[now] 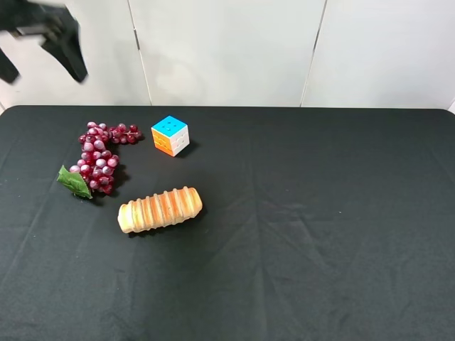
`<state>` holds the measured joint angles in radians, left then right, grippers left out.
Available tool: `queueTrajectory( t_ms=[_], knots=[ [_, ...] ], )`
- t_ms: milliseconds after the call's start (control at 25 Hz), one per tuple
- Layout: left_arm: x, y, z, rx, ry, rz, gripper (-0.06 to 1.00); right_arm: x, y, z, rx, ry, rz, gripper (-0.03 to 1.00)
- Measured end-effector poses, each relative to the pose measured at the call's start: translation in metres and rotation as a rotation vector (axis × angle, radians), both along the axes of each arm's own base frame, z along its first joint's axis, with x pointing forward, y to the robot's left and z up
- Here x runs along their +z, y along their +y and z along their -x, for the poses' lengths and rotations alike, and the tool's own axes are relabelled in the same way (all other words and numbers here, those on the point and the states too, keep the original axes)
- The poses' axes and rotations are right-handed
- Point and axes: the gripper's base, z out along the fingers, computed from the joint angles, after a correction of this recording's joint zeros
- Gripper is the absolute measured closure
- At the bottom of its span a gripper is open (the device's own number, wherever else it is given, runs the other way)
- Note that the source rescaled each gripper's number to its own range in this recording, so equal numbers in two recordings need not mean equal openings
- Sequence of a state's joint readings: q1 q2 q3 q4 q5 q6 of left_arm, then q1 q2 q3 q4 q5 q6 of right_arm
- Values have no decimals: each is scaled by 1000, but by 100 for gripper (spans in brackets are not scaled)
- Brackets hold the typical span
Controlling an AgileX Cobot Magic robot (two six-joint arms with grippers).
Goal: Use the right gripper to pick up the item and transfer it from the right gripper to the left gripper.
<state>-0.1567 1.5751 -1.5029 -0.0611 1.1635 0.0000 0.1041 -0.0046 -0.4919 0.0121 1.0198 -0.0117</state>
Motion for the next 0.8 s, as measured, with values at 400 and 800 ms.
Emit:
queueTrajectory(
  t_ms=[400,800],
  knots=[
    [55,14,91,0,-205,32,-6,0,0,0,0,0,0,-3],
    [18,37,236,-8,-352,52,-6,0,0,0,0,0,0,-3]
  ],
)
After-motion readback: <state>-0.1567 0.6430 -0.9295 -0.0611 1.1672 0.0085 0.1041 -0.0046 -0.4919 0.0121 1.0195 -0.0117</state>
